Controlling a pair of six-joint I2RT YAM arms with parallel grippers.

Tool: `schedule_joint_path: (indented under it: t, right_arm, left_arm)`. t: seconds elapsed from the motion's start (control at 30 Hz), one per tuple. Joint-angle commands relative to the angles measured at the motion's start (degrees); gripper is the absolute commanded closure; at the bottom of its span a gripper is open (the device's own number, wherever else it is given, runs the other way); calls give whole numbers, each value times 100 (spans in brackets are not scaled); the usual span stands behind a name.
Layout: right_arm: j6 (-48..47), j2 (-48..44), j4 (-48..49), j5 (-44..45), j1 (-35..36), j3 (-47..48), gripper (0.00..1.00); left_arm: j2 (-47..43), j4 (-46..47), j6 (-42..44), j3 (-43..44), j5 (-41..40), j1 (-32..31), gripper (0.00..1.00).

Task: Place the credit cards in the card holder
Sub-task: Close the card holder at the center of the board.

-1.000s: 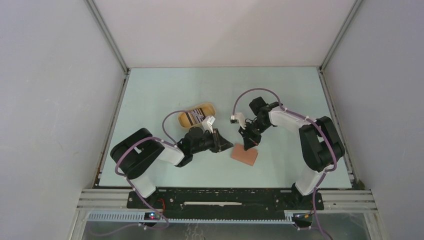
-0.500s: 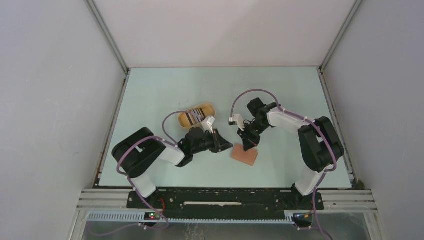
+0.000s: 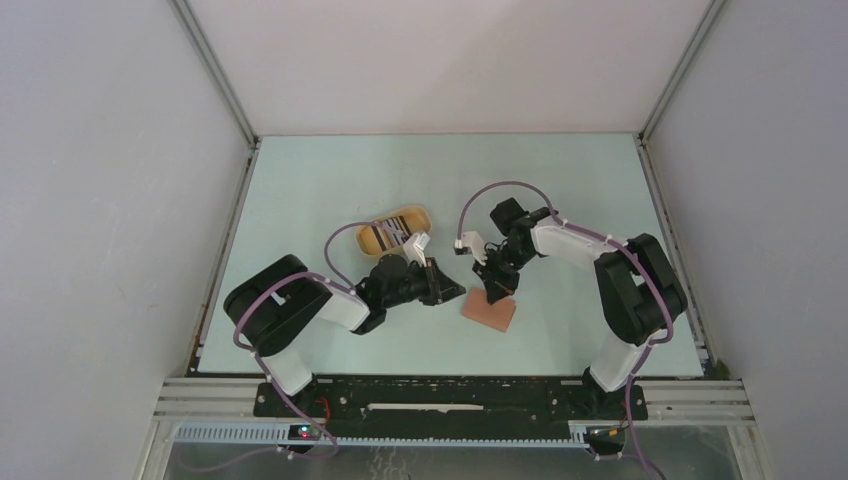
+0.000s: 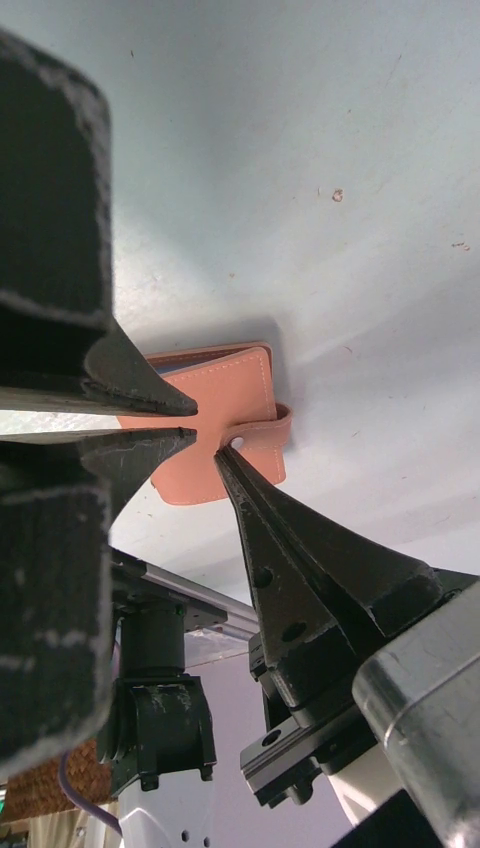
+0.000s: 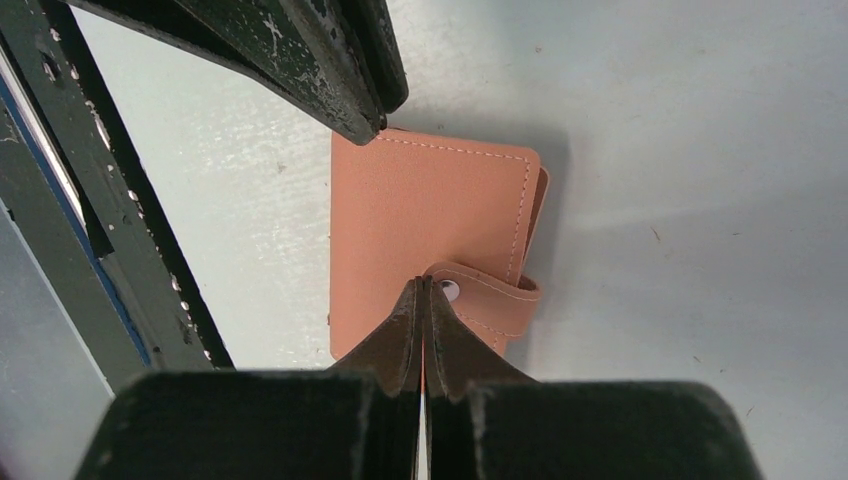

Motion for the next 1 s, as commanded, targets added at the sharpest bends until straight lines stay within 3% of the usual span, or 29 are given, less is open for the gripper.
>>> schedule_joint_path:
  t: [0.0, 0.97]
  right_arm:
    - [-42, -21, 54, 162, 99, -65, 100]
    - [360, 380, 16, 241, -101, 104, 100]
  left_arm:
    - [-91, 243, -1, -121, -135, -18, 88]
    - [-105, 419, 23, -182, -50, -17, 88]
